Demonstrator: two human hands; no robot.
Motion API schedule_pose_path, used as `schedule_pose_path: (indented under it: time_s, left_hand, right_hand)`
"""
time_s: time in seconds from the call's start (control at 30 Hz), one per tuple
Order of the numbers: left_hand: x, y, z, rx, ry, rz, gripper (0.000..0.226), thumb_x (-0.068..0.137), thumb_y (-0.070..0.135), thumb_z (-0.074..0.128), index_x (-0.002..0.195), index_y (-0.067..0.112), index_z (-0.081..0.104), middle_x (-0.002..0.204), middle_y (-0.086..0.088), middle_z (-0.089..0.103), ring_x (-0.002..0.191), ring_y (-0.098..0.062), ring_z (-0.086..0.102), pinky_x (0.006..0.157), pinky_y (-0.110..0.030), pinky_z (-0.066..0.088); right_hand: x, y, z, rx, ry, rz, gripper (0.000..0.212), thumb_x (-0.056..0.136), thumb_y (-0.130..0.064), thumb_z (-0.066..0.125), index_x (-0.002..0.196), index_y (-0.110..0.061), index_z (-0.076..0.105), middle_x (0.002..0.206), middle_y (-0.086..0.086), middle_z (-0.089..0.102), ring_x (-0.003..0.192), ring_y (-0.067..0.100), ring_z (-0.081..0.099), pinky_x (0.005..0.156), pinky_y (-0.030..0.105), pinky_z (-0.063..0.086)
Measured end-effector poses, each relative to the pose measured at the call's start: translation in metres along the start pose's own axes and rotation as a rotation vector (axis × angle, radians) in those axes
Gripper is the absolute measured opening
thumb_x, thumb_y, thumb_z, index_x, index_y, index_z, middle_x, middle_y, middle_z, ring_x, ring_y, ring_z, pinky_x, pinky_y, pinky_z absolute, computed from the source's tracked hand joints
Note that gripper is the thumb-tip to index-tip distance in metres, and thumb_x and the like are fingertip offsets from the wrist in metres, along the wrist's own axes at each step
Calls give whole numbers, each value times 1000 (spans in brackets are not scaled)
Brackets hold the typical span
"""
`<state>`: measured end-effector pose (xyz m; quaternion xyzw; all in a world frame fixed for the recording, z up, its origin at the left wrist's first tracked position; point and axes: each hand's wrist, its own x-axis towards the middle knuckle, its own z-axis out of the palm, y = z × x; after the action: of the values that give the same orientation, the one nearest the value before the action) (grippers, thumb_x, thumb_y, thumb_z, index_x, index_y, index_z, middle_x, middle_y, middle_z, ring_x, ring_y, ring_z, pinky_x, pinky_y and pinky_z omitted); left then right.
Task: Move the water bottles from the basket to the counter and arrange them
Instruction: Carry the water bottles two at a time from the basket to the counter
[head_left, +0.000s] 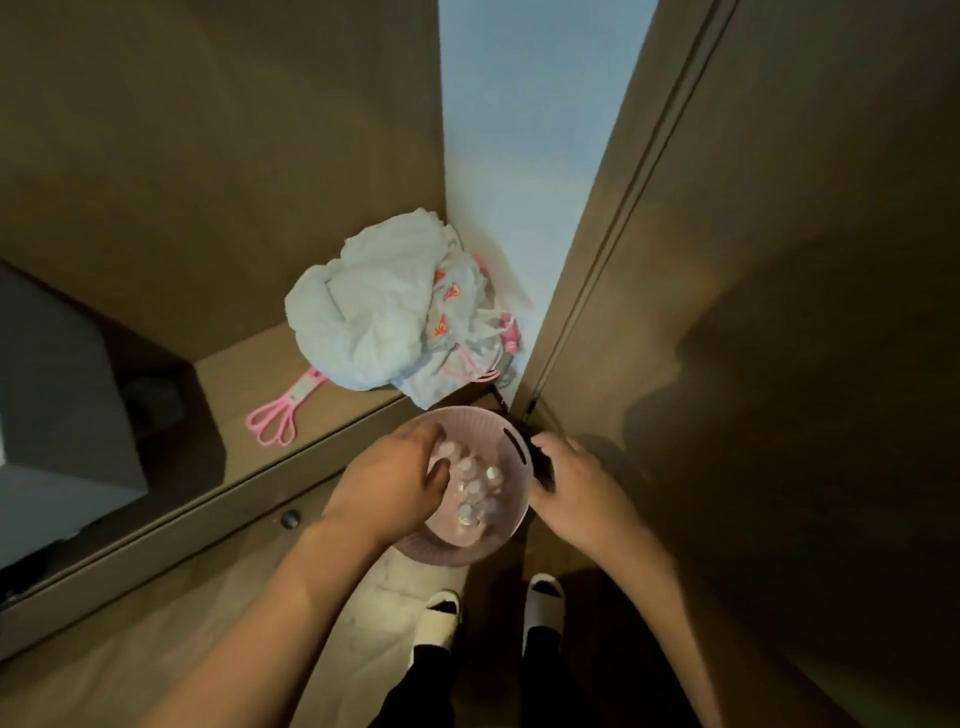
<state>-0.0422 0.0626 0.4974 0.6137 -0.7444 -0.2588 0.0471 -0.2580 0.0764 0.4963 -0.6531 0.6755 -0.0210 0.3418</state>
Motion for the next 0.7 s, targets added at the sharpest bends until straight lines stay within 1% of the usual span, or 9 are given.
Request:
schedule_pose_path:
  time_s: [0.07, 0.2, 0.27, 0.4, 0.43, 0.5, 0.6, 0.67, 0.7]
  left_hand:
    - [3, -11, 18, 1, 3, -83, 33, 92, 31, 54, 123, 20, 56, 122, -1, 63, 105, -23, 62, 84, -34, 50]
    - [33, -43, 86, -16, -76, -162, 33, 92, 32, 52, 122, 20, 56, 118, -3, 62, 103, -25, 63, 85, -37, 51]
    - [52, -65, 137, -9, -147, -191, 34, 93, 32, 52, 124, 21, 55, 121, -4, 62, 107, -25, 62, 86, -37, 51]
    - [96, -124, 270, -7, -259, -245, 38, 94, 35, 50, 130, 22, 52, 125, -4, 61, 110, -26, 61, 89, -38, 50]
    - [108, -137, 303, -14, -297, -268, 40, 94, 36, 51, 131, 22, 51, 126, -5, 61, 111, -26, 61, 90, -39, 50]
    - [129, -162, 368, -5, -401, -314, 45, 94, 40, 51, 135, 22, 48, 125, -6, 60, 111, -27, 60, 91, -39, 50]
    - [160, -193, 449, 52, -551, -309, 56, 92, 51, 51, 138, 21, 45, 131, -6, 56, 116, -28, 57, 95, -40, 48]
    - [180, -211, 488, 104, -568, -280, 54, 92, 51, 52, 137, 21, 46, 133, -5, 55, 119, -26, 55, 94, -37, 47]
    - [190, -220, 503, 135, -547, -253, 52, 92, 50, 52, 135, 21, 47, 131, -5, 56, 117, -26, 56, 91, -36, 47]
  right_hand:
    - [30, 12, 14, -67, -117, -58, 51, 95, -33, 57, 143, -23, 42, 144, -1, 46, 128, 20, 48, 101, 35, 46]
    - [93, 52, 72, -201, -246, -130, 54, 95, -32, 56, 144, -21, 38, 142, 4, 47, 126, 25, 49, 100, 40, 47]
    - [125, 80, 114, -285, -316, -159, 56, 94, -31, 55, 146, -20, 37, 144, 5, 46, 129, 27, 46, 102, 40, 44]
    - [200, 153, 212, -442, -350, -209, 58, 92, -30, 56, 145, -17, 38, 145, 7, 47, 129, 31, 47, 108, 43, 38]
    - [220, 171, 238, -490, -349, -222, 56, 90, -31, 57, 141, -17, 42, 141, 8, 50, 127, 31, 50, 107, 43, 38]
    - [257, 203, 285, -544, -375, -225, 47, 88, -33, 58, 131, -18, 52, 125, 8, 60, 115, 30, 58, 101, 43, 44]
    - [308, 243, 342, -685, -459, -239, 30, 92, -36, 55, 119, -21, 57, 103, 2, 66, 97, 24, 63, 91, 43, 51]
    - [334, 264, 372, -806, -476, -259, 24, 95, -35, 54, 114, -21, 58, 92, -1, 64, 85, 20, 63, 81, 41, 55]
    - [345, 273, 387, -850, -463, -275, 24, 96, -33, 54, 114, -18, 58, 90, -1, 63, 82, 19, 62, 78, 38, 55]
